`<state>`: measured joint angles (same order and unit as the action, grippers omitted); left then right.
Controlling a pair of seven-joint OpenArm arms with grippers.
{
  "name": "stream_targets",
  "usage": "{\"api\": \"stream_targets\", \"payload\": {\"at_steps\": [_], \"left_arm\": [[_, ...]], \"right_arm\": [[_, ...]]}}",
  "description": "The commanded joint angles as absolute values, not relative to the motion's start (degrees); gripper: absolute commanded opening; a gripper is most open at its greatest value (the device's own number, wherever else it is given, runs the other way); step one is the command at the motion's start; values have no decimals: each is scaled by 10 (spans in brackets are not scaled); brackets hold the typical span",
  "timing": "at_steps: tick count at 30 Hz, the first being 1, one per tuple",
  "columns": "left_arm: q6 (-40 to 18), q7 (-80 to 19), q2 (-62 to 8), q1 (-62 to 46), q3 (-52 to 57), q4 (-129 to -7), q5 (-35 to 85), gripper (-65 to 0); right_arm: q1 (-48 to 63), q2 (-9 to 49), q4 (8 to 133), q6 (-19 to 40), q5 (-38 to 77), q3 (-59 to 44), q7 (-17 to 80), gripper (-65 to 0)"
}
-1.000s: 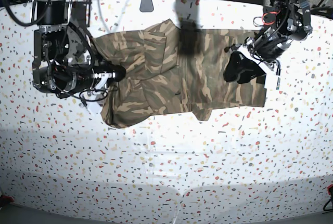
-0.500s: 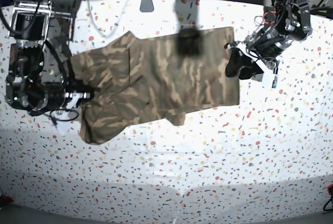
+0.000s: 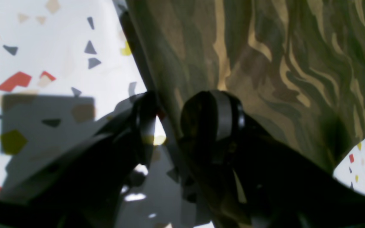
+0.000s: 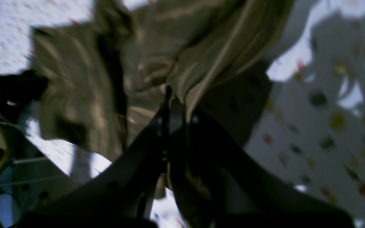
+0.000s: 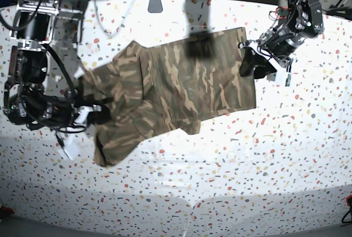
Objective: Fold the T-shirt properly
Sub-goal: 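Lift the shirt with both grippers and fold it over toward the left gripper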
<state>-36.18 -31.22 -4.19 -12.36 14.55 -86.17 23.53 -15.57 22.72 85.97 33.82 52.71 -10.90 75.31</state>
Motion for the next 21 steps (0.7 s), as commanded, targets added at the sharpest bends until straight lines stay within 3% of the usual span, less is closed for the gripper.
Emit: {"api": "stream_targets", "payload": {"at_steps": [1,12,15,21], "left_arm": [[-364,-301,-38,-116,144,-868,240,-396],[-363,-303,-26,-92,69,-867,192,-396],[-336,-297,-26,-92,66,-867,177,-396],[-334,-297,-26,-92,67,-867,174,-396]], "right_arm": [[-170,227,879,339,542,-112,745,-650],[-170,126,918,339,510,-23,744,-650],[-170,90,918,340,510,9,744,-650],[-166,17,917,340,478,67,743,-650]]}}
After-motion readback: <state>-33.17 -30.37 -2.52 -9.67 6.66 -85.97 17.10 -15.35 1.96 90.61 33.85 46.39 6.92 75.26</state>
